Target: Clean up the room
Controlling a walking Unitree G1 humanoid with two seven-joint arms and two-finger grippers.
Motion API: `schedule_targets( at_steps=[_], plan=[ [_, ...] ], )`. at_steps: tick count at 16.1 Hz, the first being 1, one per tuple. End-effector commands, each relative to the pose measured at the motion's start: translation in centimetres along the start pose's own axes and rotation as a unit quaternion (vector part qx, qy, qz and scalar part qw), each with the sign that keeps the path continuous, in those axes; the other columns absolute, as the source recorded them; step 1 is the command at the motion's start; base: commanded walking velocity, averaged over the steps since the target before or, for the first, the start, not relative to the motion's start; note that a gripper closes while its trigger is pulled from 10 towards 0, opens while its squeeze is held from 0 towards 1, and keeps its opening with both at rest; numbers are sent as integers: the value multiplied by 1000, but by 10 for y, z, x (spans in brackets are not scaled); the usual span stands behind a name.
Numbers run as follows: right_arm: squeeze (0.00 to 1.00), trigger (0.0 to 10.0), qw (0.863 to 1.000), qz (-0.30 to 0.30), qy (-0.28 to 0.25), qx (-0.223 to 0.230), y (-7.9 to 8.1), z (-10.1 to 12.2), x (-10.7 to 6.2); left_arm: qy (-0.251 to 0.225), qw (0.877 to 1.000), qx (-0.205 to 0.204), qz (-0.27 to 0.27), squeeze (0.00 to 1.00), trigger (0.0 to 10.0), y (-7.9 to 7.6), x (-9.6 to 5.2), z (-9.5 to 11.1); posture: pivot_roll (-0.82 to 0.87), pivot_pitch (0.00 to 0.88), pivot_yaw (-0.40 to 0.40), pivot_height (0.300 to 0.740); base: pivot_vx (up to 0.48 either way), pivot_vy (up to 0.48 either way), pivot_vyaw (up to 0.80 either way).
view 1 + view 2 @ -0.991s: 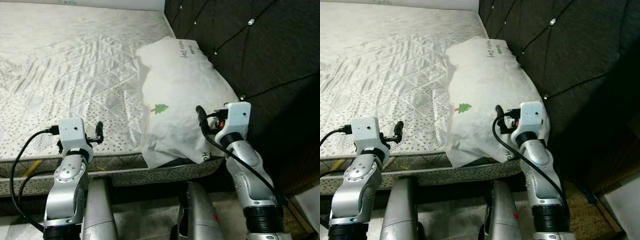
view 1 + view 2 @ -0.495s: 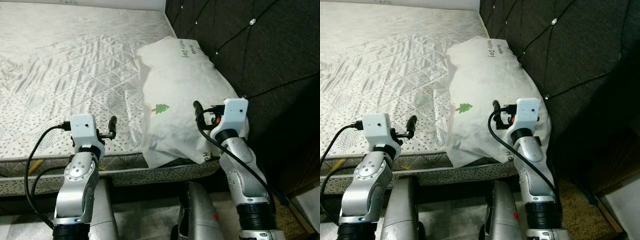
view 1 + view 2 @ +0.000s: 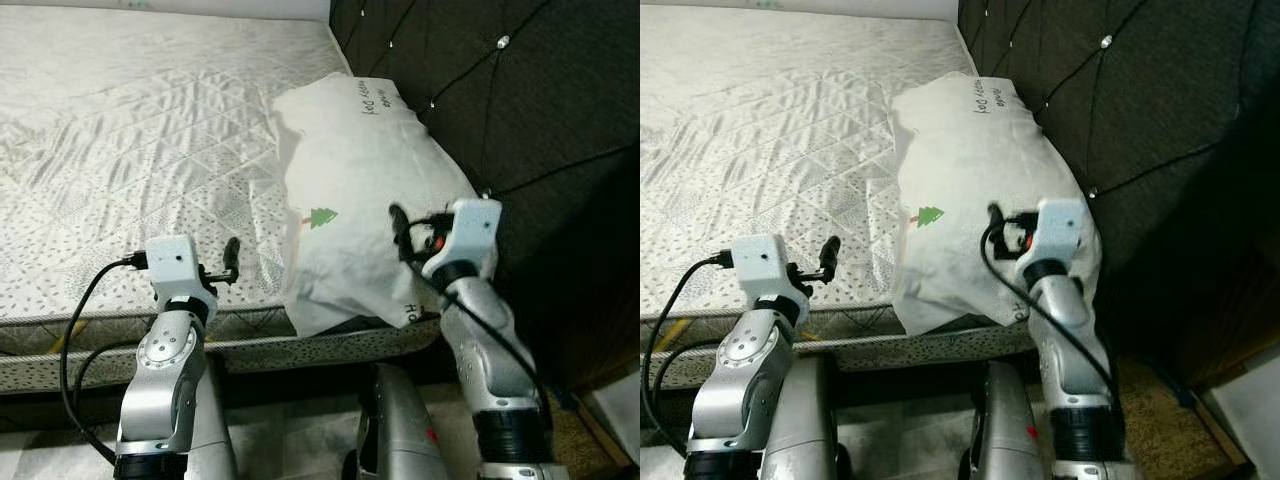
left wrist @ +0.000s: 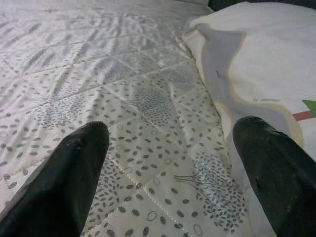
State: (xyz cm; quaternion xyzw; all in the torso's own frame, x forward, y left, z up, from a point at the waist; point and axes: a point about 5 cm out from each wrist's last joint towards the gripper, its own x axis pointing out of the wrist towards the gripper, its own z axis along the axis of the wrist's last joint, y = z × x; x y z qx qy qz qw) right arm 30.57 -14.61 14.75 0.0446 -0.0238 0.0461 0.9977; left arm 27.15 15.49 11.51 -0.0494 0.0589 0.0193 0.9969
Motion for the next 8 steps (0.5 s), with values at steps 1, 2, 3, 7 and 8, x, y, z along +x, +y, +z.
schedule_targets(
  at_steps=[1,2,3,7,8],
  plan=[
    [0,10000,1000,-10,5,6,-5,-1,-1,-4,1000,4,-6,0,10000,-2,0,2,3,0,-80,574,0,0,0],
    [0,10000,1000,-6,5,8,-2,-1,-1,-4,1000,4,-1,0,10000,0,-1,2,7,0,-83,584,0,0,0],
    [0,10000,1000,1,7,11,2,-2,-1,-4,1000,5,7,0,10000,4,-1,2,13,0,-88,594,0,0,0],
    [0,10000,1000,-5,3,15,0,0,1,-4,1000,6,6,0,10000,2,-1,3,6,0,-76,633,0,0,0],
    [0,10000,1000,-8,4,18,-2,-1,1,-6,1000,5,-2,0,10000,0,0,5,11,0,-75,642,0,0,0]
  ],
)
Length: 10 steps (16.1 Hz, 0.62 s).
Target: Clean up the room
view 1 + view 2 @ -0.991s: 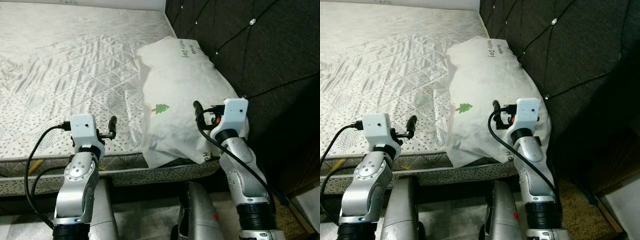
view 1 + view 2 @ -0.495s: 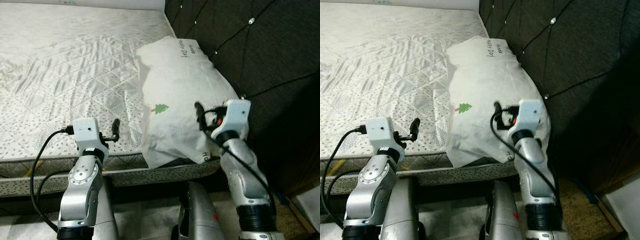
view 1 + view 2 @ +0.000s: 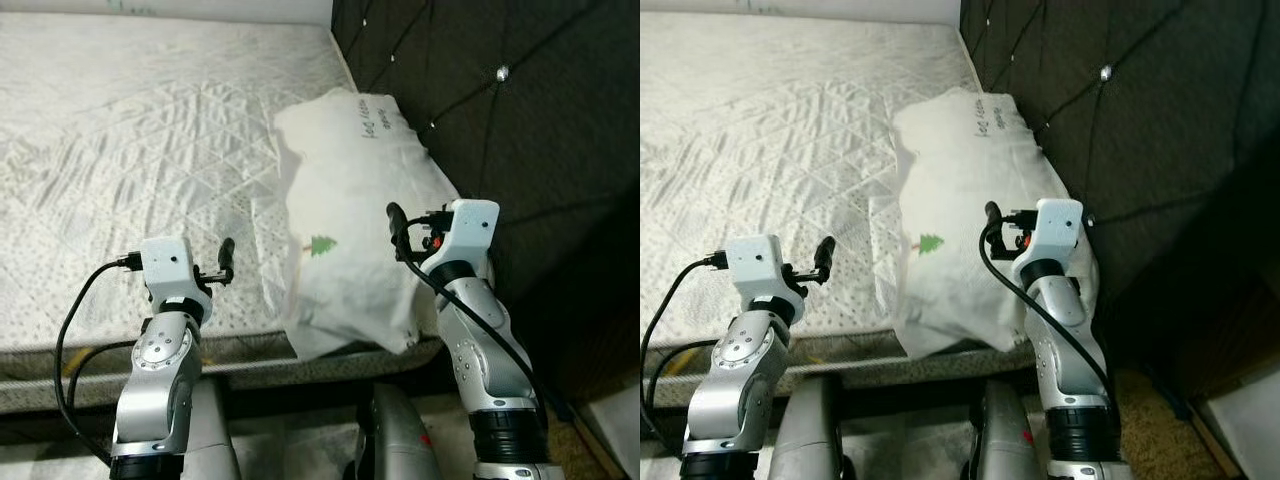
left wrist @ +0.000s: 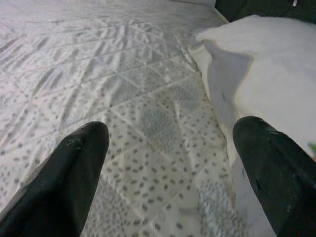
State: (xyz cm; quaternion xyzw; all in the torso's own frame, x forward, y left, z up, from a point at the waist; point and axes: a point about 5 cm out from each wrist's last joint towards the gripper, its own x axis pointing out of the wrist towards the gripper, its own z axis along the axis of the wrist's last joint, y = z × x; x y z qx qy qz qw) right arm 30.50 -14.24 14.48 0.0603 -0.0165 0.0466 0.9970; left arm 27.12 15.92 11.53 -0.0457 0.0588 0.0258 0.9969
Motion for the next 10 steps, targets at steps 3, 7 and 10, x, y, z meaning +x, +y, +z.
schedule_targets(
  at_steps=[3,7,10],
  plan=[
    [0,10000,1000,-12,-3,3,-3,0,3,-10,1000,4,-13,0,10000,-2,3,6,8,0,-68,667,0,0,0],
    [0,10000,1000,-25,-18,4,-4,6,7,-18,1000,8,-13,0,10000,-2,16,11,-3,0,-59,711,0,0,0],
    [0,10000,1000,-26,-15,5,-2,3,7,-20,1000,16,-11,0,10000,0,18,13,20,0,-69,740,0,0,0]
  ],
)
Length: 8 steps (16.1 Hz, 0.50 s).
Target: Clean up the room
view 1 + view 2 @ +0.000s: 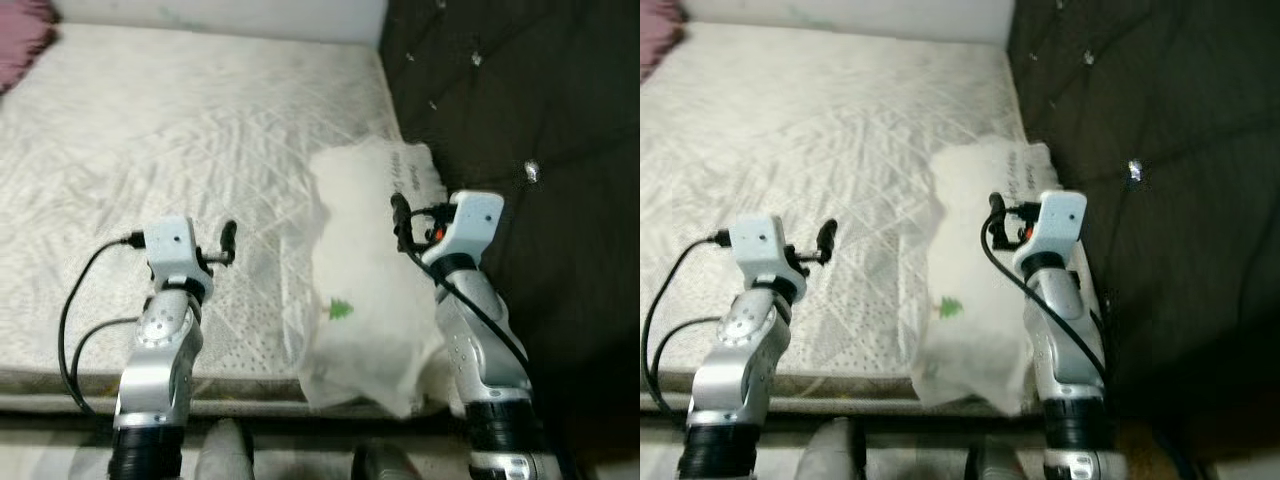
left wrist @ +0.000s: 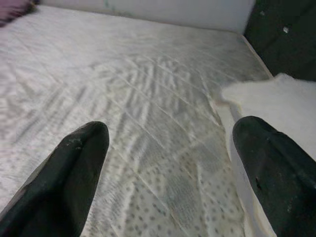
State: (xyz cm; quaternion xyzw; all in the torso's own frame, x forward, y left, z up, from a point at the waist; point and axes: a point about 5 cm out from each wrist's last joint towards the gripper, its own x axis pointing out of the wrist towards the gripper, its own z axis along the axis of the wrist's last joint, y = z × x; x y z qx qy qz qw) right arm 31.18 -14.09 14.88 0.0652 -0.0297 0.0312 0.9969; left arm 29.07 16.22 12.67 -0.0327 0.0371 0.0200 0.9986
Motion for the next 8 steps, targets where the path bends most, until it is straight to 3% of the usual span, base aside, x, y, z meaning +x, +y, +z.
schedule_targets(
  at_steps=[1,5,8],
  plan=[
    [0,10000,1000,-7,4,0,-2,-2,2,2,1000,5,0,0,10000,2,-3,-1,30,0,-76,740,0,0,0],
    [0,10000,1000,-11,13,-1,-5,-8,2,12,1000,15,23,0,10000,15,-6,-7,39,0,-70,740,0,0,0],
    [0,10000,1000,-27,8,9,-4,-9,3,8,1000,16,4,0,10000,10,-2,-3,33,0,-39,740,0,0,0]
  ],
)
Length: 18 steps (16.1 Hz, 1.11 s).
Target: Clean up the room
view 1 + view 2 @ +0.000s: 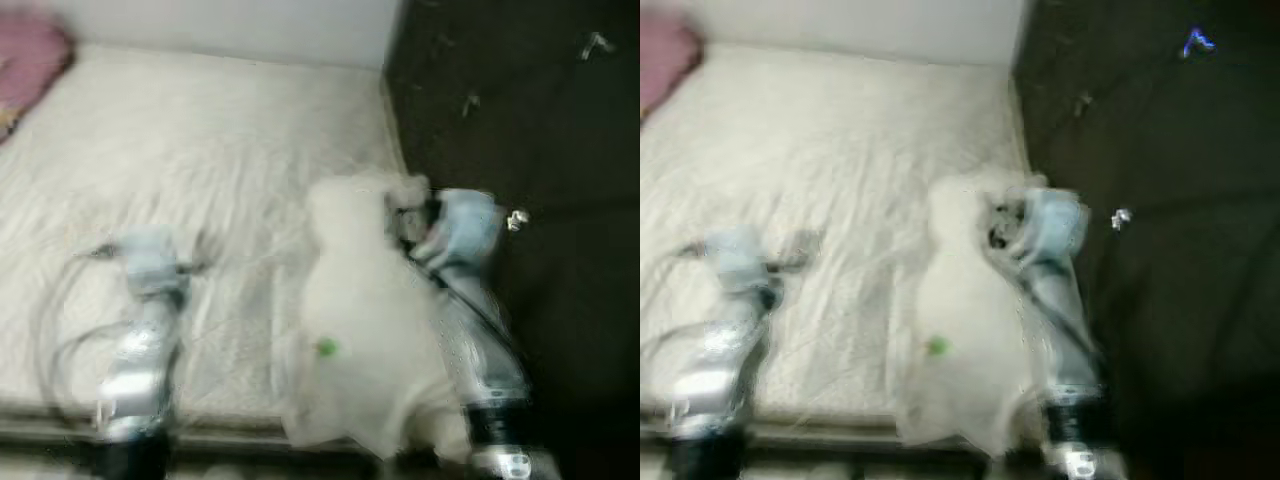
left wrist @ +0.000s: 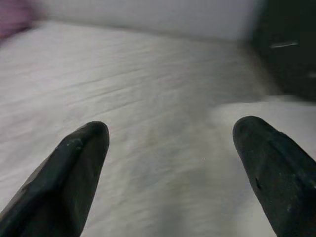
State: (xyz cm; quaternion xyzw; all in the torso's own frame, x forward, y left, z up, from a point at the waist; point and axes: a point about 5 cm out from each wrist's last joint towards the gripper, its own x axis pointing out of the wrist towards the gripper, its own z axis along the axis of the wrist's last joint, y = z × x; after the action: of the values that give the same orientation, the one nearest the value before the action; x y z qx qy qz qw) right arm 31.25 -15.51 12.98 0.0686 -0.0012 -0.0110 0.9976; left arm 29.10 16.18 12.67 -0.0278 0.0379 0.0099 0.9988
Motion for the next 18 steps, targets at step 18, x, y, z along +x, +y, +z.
schedule_targets(
  at_steps=[18],
  plan=[
    [0,10000,996,79,-20,-40,29,6,-4,-12,999,-30,-5,0,10000,-3,-4,-6,-1,0,-78,740,0,350,0]
  ],
)
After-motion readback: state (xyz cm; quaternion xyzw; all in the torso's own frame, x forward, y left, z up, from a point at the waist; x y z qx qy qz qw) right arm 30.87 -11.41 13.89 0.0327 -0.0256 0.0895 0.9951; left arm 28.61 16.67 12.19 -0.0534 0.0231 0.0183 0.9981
